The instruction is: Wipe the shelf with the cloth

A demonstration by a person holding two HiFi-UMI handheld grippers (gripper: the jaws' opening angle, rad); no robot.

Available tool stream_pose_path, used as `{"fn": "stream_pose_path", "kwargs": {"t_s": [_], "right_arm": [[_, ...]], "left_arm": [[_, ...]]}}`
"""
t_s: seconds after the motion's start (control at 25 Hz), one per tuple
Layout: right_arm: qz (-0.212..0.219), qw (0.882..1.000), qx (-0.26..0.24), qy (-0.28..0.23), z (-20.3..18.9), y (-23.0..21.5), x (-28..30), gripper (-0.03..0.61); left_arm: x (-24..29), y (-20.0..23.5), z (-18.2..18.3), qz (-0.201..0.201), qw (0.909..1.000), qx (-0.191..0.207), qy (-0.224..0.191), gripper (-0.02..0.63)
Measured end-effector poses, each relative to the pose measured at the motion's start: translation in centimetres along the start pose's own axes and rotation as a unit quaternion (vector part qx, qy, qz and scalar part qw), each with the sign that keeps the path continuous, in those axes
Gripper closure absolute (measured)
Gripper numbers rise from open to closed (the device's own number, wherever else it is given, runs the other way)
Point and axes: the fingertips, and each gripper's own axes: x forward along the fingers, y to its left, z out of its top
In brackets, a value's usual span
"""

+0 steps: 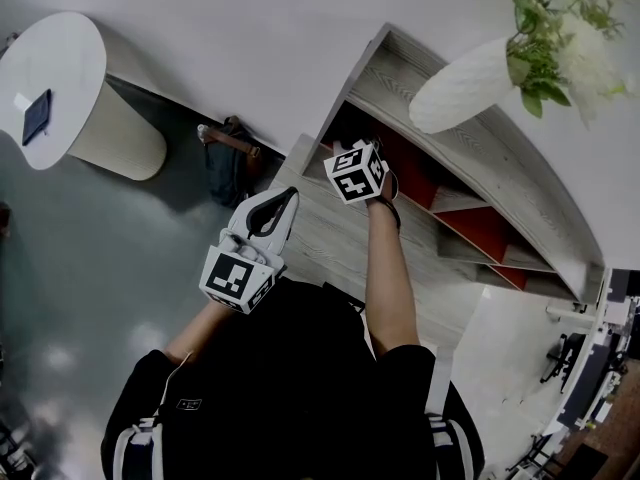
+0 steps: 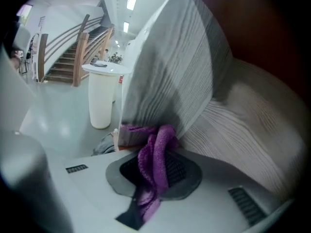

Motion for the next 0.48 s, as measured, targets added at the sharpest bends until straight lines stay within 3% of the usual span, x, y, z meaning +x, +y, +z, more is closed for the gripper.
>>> {"fn": "stream_pose_path", "kwargs": {"t_s": [0.48], "right_arm": [[0.005,1.000,-0.003,-0.002,-0.2,2.6,-1.8,0.529]], "left_arm": [[-1.3,-0.4,0.6,-0.012,0.9999,-0.001,-0.012,0.609]]}}
